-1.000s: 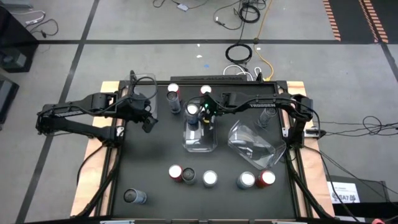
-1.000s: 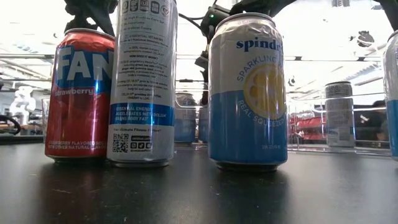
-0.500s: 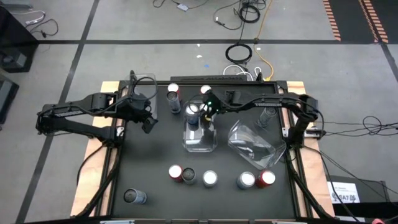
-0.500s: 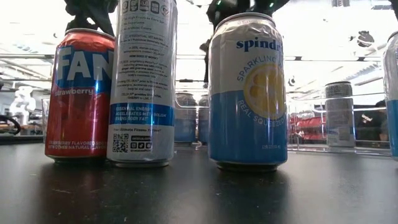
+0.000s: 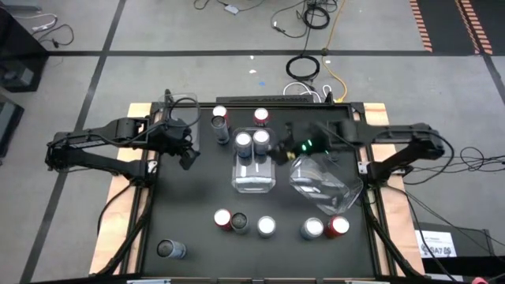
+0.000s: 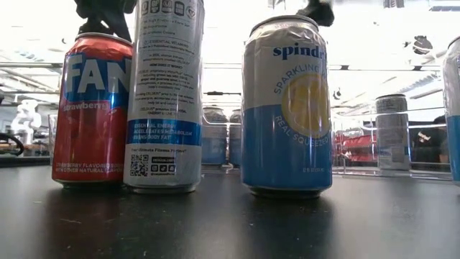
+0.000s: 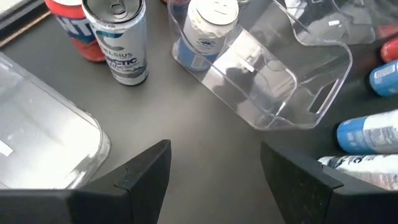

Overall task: Sort soda cans
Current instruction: Put the left blue-white soda can into the center transparent bin

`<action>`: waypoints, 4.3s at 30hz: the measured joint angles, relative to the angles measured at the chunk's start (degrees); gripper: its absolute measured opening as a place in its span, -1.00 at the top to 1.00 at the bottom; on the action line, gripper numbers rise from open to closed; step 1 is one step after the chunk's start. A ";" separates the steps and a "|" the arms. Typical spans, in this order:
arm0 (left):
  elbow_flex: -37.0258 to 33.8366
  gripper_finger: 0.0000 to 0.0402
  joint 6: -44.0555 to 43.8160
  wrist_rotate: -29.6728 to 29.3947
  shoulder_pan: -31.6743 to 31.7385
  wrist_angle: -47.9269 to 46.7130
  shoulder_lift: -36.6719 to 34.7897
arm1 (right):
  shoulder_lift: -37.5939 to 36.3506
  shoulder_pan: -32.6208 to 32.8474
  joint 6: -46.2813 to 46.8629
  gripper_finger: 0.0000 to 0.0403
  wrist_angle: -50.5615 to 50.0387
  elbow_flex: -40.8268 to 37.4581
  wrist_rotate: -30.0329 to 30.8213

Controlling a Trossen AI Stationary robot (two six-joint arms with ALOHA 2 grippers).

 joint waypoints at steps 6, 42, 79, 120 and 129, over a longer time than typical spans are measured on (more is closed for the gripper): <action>0.01 -0.29 4.30 0.00 0.00 0.00 0.01 | 2.11 12.37 20.21 -0.93 -6.95 0.30 5.92; 0.01 -0.29 7.60 0.00 0.00 -0.61 -0.02 | 45.27 24.26 32.55 -0.93 -33.70 38.36 -5.52; -0.01 -0.29 7.57 0.00 0.00 -1.79 -0.02 | 24.99 15.79 28.35 -0.46 -35.00 32.17 9.09; -0.01 -0.29 8.97 -1.71 0.00 -2.21 0.01 | 52.14 -5.91 15.69 -0.55 -24.66 42.42 -1.97; -0.01 -0.29 8.70 -1.60 0.00 -2.19 0.00 | 52.34 -5.91 16.43 -0.56 -23.22 42.42 -0.06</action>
